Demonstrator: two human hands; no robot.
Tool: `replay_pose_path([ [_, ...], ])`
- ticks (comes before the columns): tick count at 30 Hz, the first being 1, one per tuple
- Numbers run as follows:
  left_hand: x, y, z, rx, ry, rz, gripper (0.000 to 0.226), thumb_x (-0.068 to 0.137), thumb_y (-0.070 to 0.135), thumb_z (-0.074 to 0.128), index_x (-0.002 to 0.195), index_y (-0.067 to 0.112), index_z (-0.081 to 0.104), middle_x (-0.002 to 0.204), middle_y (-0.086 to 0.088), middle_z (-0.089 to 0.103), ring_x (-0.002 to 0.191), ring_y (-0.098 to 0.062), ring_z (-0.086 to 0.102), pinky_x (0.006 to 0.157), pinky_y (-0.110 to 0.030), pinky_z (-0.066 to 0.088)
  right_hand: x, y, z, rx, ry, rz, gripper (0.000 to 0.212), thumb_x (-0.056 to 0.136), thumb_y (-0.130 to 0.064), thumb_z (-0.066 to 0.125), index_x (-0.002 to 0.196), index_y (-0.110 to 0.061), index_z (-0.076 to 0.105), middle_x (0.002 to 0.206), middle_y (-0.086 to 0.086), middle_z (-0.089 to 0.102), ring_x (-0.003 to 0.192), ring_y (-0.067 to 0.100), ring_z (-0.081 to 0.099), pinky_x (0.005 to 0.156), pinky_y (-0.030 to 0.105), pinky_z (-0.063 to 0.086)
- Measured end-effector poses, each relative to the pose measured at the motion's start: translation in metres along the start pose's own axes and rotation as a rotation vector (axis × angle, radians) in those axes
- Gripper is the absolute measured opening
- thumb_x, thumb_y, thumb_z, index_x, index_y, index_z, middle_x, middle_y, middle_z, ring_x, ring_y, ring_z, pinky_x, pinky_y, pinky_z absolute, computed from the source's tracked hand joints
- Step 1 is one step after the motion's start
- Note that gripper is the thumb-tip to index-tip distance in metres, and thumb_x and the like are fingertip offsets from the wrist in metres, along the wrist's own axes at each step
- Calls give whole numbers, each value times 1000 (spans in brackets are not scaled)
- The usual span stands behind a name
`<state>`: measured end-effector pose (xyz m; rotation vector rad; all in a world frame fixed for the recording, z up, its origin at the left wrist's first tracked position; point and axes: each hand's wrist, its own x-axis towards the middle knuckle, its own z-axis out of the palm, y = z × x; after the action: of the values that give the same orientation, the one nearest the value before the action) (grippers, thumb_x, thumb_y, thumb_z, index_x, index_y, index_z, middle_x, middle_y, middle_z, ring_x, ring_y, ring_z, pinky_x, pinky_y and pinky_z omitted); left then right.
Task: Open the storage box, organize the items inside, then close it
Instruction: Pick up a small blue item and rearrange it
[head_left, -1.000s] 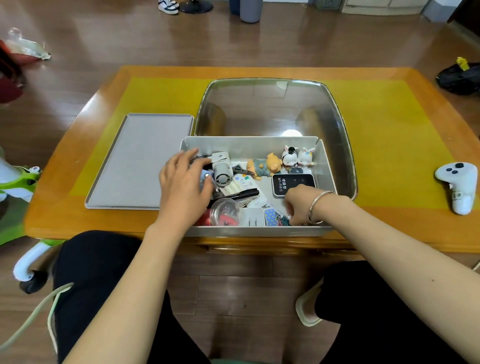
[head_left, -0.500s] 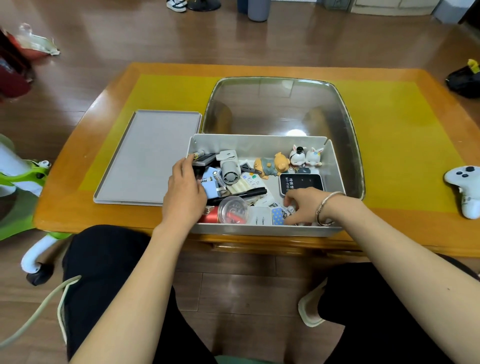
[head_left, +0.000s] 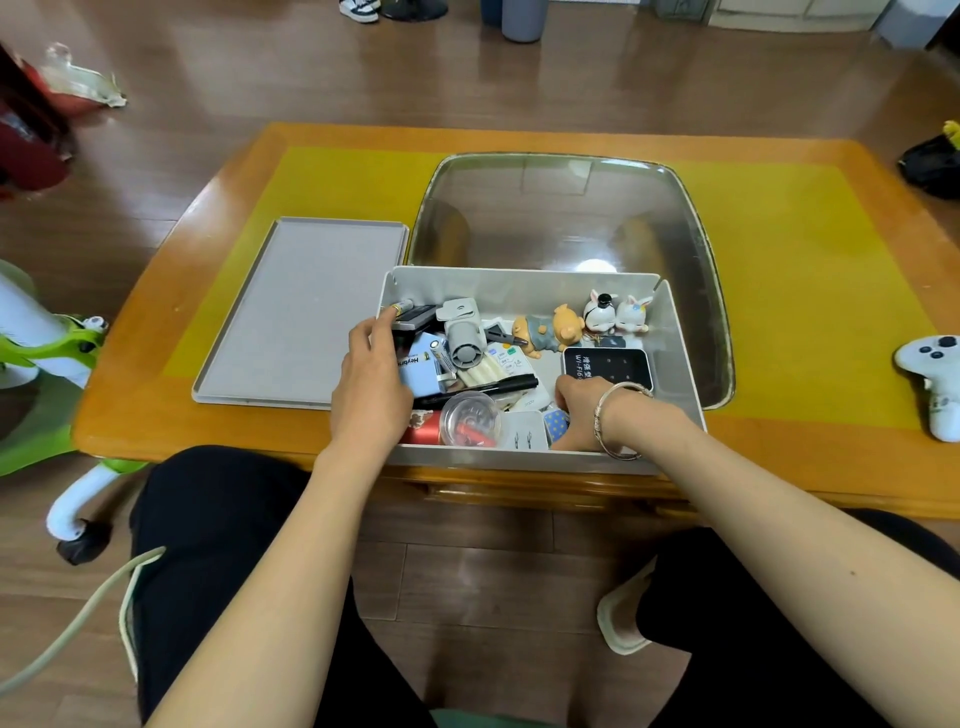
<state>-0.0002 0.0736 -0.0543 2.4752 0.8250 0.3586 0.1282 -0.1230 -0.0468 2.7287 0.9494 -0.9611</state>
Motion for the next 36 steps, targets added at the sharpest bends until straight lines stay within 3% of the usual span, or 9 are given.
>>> replay_pose_path([
  [6,2,-1,1,-30,4,-9,80,80,-15,53,146,22,27,145,-9,31,114,-31,52,78,-44,54,2,-1,7,75,12,-28,52,75,-39,70,112,-17,41,95,6,54,83,28,55,71,34,49],
  [14,2,-3,0,-66,6,1,80,78,-17,49,146,22,29,144,-7,31,109,-30,54,73,-43,52,0,7,3,64,61,-152,35,75,-30,73,94,-18,46,94,6,58,82,25,54,72,30,45],
  [18,3,-4,0,-103,18,8,72,80,-15,49,142,19,37,146,-7,30,125,-29,39,90,-42,46,-6,14,2,125,105,-185,35,75,-30,75,103,-14,61,97,3,62,82,19,54,68,24,40],
  [21,2,-7,-6,26,91,99,55,81,5,61,132,21,49,142,-6,35,129,-28,27,101,-42,30,-9,17,-2,206,121,-155,38,73,-28,78,105,-16,62,89,-2,63,75,18,58,67,25,45],
  [26,6,-13,-22,317,-1,312,54,71,51,75,120,35,60,125,8,55,115,-23,33,80,-31,18,-13,14,-23,657,245,-121,18,78,-4,73,88,-9,58,82,21,70,67,37,69,65,47,58],
  [28,9,-11,-25,389,-88,321,54,72,56,72,121,39,59,124,12,56,114,-21,32,79,-31,17,-9,4,-34,585,412,-175,16,77,-7,73,85,-11,60,84,14,70,75,35,67,74,46,55],
  [30,12,-8,-28,431,-129,320,53,72,57,71,121,39,59,122,13,57,112,-20,31,75,-31,14,-3,-12,-45,591,511,-234,14,76,-6,73,85,-9,62,85,9,69,73,25,64,68,29,55],
  [33,17,-1,-31,485,-168,337,54,70,57,72,119,36,61,119,14,59,107,-20,31,71,-31,10,13,-33,-57,628,501,-268,30,75,-11,77,100,-15,61,86,3,65,59,12,59,43,5,40],
  [36,20,5,-32,519,-189,335,55,67,58,73,116,34,62,114,14,60,107,-20,32,69,-31,8,24,-42,-65,574,472,-281,57,74,-17,79,124,-18,52,89,-1,54,63,12,54,64,15,45],
])
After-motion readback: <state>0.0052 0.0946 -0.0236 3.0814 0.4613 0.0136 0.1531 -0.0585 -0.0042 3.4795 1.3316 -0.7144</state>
